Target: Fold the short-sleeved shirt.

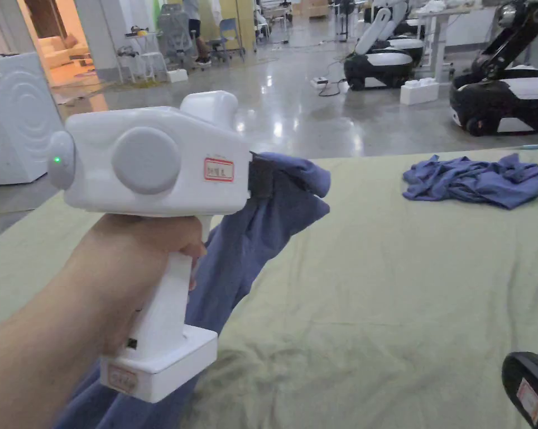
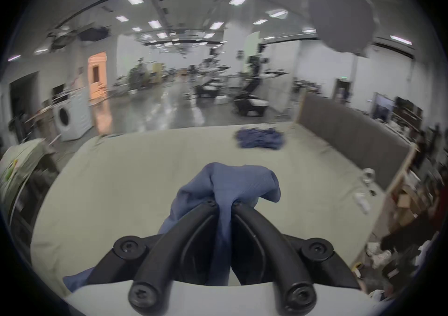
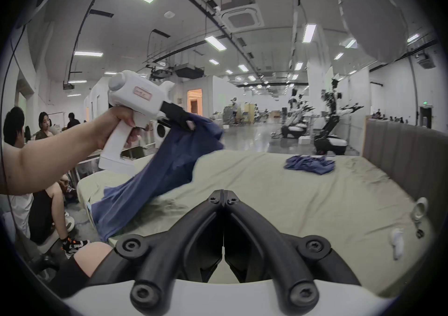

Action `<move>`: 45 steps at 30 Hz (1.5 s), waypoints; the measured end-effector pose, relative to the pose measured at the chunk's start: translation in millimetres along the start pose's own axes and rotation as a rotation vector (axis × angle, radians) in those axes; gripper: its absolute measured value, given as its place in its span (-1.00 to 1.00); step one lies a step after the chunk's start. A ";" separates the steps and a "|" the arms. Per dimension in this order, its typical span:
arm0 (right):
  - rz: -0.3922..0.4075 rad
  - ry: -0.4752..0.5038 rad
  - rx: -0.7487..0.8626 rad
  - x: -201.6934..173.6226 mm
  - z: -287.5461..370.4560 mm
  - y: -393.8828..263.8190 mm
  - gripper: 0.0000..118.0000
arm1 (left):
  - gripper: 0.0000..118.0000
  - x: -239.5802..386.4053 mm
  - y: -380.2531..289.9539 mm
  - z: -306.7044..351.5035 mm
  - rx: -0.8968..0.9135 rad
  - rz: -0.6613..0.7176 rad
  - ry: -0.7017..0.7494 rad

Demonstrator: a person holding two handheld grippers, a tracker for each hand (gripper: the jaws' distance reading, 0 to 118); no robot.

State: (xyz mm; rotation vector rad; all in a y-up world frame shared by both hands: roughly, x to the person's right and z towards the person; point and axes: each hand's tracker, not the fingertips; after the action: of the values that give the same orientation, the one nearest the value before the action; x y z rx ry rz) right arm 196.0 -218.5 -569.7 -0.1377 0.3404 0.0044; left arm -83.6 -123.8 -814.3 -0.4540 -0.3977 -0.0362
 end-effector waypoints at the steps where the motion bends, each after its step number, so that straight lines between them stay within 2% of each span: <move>1: 0.005 -0.025 0.006 6.8 16.9 3.2 -0.95 | -0.97 33.6 2.7 -11.8 -0.007 -0.016 -0.061; 7: 0.009 -0.204 -0.004 44.0 107.8 2.6 -0.95 | -0.97 212.2 -24.9 -113.8 -0.164 -0.075 -0.312; 11: 0.002 -0.286 -0.042 60.5 140.5 -11.0 -0.95 | -0.97 301.3 -86.7 -180.7 -0.348 -0.105 -0.340; 15: -0.014 -0.314 -0.071 72.1 148.7 -19.8 -0.95 | -0.94 327.7 -143.0 -216.0 -0.451 -0.102 -0.328; 16: -0.014 -0.313 -0.073 73.4 147.4 -22.4 -0.95 | -0.66 326.3 -152.7 -221.5 -0.449 -0.091 -0.322; 17: -0.011 -0.316 -0.078 74.1 145.6 -24.5 -0.95 | 0.07 320.4 -159.0 -224.7 -0.456 -0.071 -0.310; 18: -0.006 -0.318 -0.083 74.5 143.4 -26.1 -0.95 | 0.89 313.1 -161.8 -225.7 -0.455 -0.048 -0.304; 19: -0.001 -0.317 -0.089 75.0 139.5 -28.2 -0.95 | 1.00 305.4 -164.1 -223.8 -0.464 0.005 -0.309; 20: 0.000 -0.313 -0.095 75.7 134.6 -30.8 -0.95 | 1.00 292.4 -165.0 -222.0 -0.489 0.028 -0.324; 21: -0.001 -0.307 -0.098 75.6 130.2 -32.2 -0.95 | 1.00 279.6 -156.8 -220.3 -0.421 0.064 -0.363; 22: -0.002 -0.299 -0.100 75.2 124.4 -33.2 -0.95 | 1.00 263.0 -155.5 -215.4 -0.438 0.052 -0.337; 24: -0.008 -0.281 -0.107 73.8 112.0 -32.5 -0.95 | 1.00 227.9 -137.9 -174.9 -0.316 0.012 -0.262; 26: 0.009 -0.246 -0.079 69.3 99.7 -29.6 -0.95 | 0.96 181.6 -127.4 -121.4 -0.100 -0.014 -0.176; 28: 0.022 -0.225 -0.060 66.7 85.1 -27.2 -0.95 | 0.79 137.0 -140.9 -52.3 0.002 -0.026 -0.091; 30: 0.029 -0.219 -0.049 65.1 68.0 -26.5 -0.95 | 0.74 92.1 -153.8 10.9 0.113 -0.008 -0.008; 31: 0.031 -0.221 -0.050 64.1 59.1 -24.8 -0.95 | 0.49 71.0 -161.4 39.0 0.156 0.014 0.085; 32: 0.032 -0.226 -0.046 62.9 50.9 -24.3 -0.95 | -0.10 52.8 -170.6 65.4 0.163 0.034 0.165; 33: 0.032 -0.231 -0.031 61.7 46.1 -23.9 -0.95 | -0.98 37.5 -179.2 85.5 0.165 0.043 0.213; 35: 0.027 -0.227 -0.019 59.1 36.5 -21.8 -0.95 | -1.00 5.2 -195.5 119.2 0.173 0.124 0.255; 36: 0.027 -0.224 -0.018 57.3 31.9 -21.2 -0.95 | -1.00 -5.9 -201.8 129.8 0.123 0.129 0.250; 38: 0.040 -0.221 -0.029 53.5 22.7 -22.1 -0.95 | -1.00 -18.4 -226.2 141.6 0.095 0.098 0.350; 40: 0.046 -0.217 -0.048 50.5 15.6 -23.4 -0.95 | -1.00 -27.3 -245.4 137.5 0.064 0.084 0.367; 43: 0.042 -0.207 -0.079 48.2 4.4 -27.1 -0.95 | -1.00 -54.1 -254.9 109.1 0.008 0.193 0.307; 45: 0.051 -0.205 -0.105 46.9 -3.0 -28.6 -0.95 | -1.00 -82.6 -245.3 74.3 -0.044 0.217 0.267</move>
State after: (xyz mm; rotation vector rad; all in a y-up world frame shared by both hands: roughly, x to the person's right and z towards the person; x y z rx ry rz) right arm 240.0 -248.1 -584.2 -0.2310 0.1390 0.0867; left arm -216.9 -316.6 -681.6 -0.5265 -0.0844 0.1044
